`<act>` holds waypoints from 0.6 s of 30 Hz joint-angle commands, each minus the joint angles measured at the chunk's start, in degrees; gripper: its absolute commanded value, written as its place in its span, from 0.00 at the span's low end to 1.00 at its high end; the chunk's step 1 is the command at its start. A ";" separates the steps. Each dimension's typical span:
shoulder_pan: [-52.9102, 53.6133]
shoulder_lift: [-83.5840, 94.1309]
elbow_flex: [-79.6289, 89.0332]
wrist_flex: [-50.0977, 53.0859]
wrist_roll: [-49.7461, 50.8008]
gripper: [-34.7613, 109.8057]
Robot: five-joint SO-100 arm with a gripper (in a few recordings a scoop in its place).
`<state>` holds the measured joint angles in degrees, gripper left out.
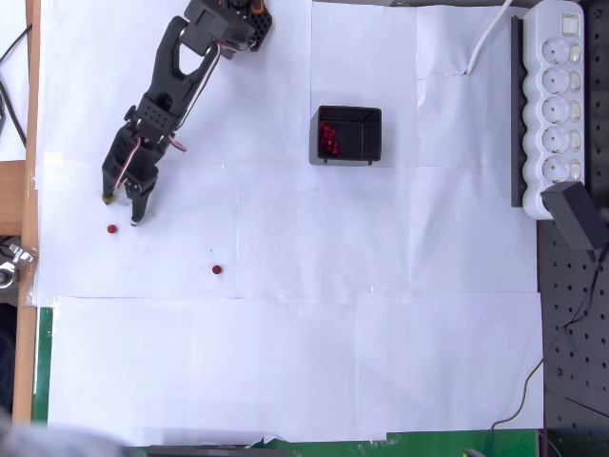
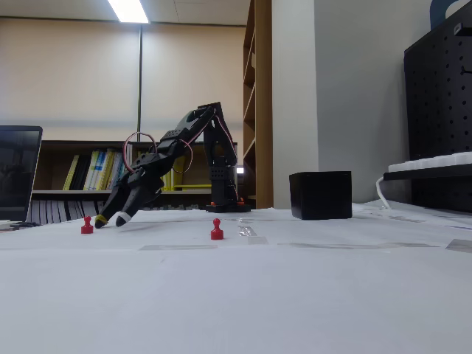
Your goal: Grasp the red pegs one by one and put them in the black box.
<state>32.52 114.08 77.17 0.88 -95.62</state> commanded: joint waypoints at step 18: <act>-2.46 9.40 5.10 -13.10 -0.88 0.41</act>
<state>31.03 122.96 82.18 -10.90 -96.06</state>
